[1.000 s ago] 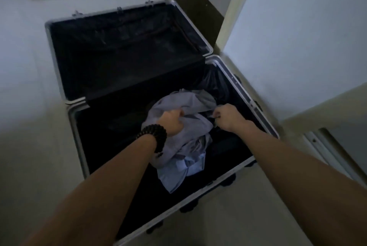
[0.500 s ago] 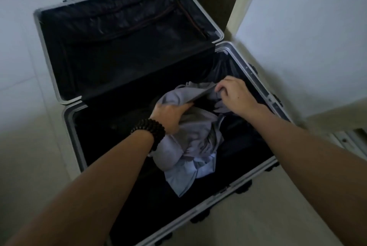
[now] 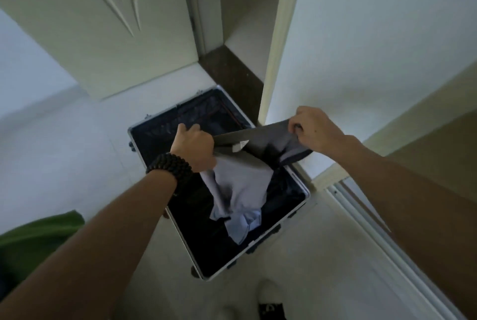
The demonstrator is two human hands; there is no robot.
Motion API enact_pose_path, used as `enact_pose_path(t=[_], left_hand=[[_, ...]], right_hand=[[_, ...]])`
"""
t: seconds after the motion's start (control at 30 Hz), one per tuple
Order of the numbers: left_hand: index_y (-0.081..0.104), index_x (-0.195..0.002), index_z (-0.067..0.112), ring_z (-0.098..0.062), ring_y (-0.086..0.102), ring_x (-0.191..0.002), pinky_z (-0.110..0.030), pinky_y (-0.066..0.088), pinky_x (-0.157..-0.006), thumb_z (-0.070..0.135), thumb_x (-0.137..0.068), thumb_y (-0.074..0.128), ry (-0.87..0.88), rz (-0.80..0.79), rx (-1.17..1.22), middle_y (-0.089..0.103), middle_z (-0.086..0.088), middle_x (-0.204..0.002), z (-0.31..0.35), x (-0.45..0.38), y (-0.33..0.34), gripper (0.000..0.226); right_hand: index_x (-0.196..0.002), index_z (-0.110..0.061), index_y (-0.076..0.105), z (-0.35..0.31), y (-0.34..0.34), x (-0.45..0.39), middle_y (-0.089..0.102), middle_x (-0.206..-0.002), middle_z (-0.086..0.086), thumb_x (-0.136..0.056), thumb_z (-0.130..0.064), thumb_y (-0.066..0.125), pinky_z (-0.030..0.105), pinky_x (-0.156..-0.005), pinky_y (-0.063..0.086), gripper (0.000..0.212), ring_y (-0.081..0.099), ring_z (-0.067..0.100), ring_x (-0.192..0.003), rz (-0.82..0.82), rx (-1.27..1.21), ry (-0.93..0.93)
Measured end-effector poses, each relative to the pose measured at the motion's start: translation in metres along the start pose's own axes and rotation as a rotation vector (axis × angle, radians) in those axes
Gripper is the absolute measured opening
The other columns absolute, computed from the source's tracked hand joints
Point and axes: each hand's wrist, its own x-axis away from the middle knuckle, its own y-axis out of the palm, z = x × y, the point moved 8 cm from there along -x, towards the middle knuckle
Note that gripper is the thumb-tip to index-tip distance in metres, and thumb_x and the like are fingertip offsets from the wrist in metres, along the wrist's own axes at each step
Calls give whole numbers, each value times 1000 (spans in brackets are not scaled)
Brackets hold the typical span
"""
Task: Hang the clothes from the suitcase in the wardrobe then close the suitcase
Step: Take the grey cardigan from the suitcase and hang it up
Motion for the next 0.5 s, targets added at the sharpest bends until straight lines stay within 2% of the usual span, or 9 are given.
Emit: enact_pose_path(t=[0.07,0.17,0.2,0.27,0.33,0.4,0.43,0.47,0.5], left_hand=[[49,-68,19,-22,40,-82,-42,30,-77,43,-89,28,-36,52,82,55,-3,-82,-16,23,-82,39],[62,-84,17,-27,54,-88,-47,34,-84,49,-95,14,-77,180,208,64,-8,-92,-36,66,-218,59],[62,-86,16,-27,58,-90,-47,36,-86,51,-98,16,-101,241,247,65,-9,-95,-42,87,-271,58],[55,-83,16,-27,59,-85,-43,40,-85,43,-98,36,-107,358,259,65,-8,-97,-45,122,-354,37],[54,-89,16,-26,61,-88,-41,45,-85,28,-91,52,-61,442,219,64,-7,-100,-40,153,-425,12],[57,-100,12,-27,62,-93,-40,51,-84,16,-88,55,-18,506,214,62,-7,-104,-36,181,-487,12],[58,-103,12,-27,63,-94,-40,52,-80,13,-88,55,2,531,222,61,-8,-106,-35,191,-512,15],[60,-103,12,-28,63,-93,-39,52,-76,10,-88,54,33,571,235,62,-8,-105,-30,206,-541,16],[62,-101,12,-29,63,-91,-38,51,-71,8,-88,52,52,617,259,62,-9,-104,-27,219,-566,17]], right_hand=[[-69,0,72,-19,-77,16,50,-74,14,-74,9,55,30,-59,32,20,57,37,-69,48,12,77],[-86,-3,77,-52,-211,54,69,-91,19,-79,2,55,32,-71,47,24,64,39,-87,140,13,242],[-91,-4,78,-64,-264,74,72,-97,18,-81,0,54,32,-81,50,26,65,37,-93,169,17,303],[-93,-5,78,-84,-343,109,74,-100,14,-85,-5,51,32,-90,51,28,68,33,-95,202,39,405],[-82,-2,76,-99,-419,145,74,-81,17,-87,-4,47,35,-76,58,29,72,32,-73,278,23,531],[-67,0,67,-107,-492,190,65,-51,15,-87,-1,46,29,-46,54,29,66,26,-43,410,-31,659],[-65,1,63,-110,-519,211,61,-44,14,-88,1,46,29,-41,51,28,62,24,-37,447,-50,704],[-69,2,62,-115,-548,239,61,-47,15,-88,2,48,33,-43,54,24,63,26,-40,495,-46,741],[-77,3,65,-123,-577,264,64,-61,19,-87,2,51,38,-54,58,17,67,31,-54,528,65,756]])
